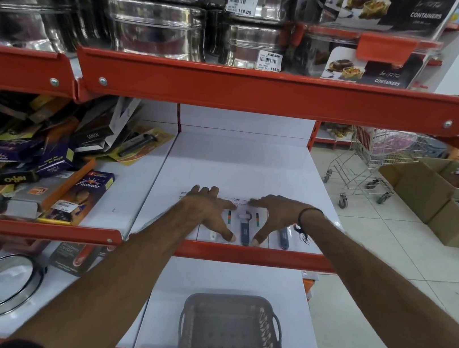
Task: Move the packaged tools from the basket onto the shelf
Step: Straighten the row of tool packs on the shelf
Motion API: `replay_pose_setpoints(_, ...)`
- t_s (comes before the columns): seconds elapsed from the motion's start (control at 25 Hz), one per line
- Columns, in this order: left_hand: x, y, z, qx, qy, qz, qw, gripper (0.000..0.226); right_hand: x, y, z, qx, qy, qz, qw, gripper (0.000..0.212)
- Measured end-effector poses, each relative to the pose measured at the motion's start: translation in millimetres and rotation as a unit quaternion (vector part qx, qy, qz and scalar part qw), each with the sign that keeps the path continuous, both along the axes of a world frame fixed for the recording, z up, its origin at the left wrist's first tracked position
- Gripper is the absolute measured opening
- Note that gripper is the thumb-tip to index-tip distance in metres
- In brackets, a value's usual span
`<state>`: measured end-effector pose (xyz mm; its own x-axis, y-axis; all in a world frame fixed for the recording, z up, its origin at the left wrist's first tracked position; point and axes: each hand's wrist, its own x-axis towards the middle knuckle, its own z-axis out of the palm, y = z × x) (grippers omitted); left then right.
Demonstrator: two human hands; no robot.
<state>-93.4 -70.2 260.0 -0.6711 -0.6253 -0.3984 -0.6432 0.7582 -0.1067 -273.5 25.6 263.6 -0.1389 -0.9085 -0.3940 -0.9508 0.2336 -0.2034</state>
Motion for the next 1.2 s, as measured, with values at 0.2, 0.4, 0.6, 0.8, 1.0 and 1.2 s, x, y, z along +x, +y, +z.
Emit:
replay_pose_setpoints(0.2, -3, 5, 9, 0.016, -0.001, 0.006, 1.000, 0.099, -42, 34, 11, 0.001, 0.002, -0.039, 0.999, 0.106)
replay_pose_setpoints(0.4, -5, 9, 13, 0.014, -0.007, 0.011, 1.000, 0.099, -43, 42, 0, -0.006, -0.012, -0.041, 0.999, 0.096)
replay_pose_setpoints(0.6, -4, 9, 12, 0.016, -0.006, 0.010, 1.000, 0.099, -36, 34, 2, -0.025, -0.008, -0.034, 0.999, 0.095)
replay_pose_setpoints(0.8, -5, 7, 9, 0.011, -0.008, 0.010, 1.000, 0.100, -31, 32, 2, -0.028, -0.004, -0.027, 0.999, 0.093)
replay_pose_setpoints(1.0, -6, 6, 7, 0.010, -0.008, 0.010, 1.000, 0.100, -32, 30, 14, 0.047, 0.030, 0.011, 0.998, 0.094)
replay_pose_setpoints(1.2, -7, 4, 6, 0.008, -0.008, 0.009, 1.000, 0.100, -35, 32, 10, 0.013, -0.005, -0.004, 1.000, 0.091)
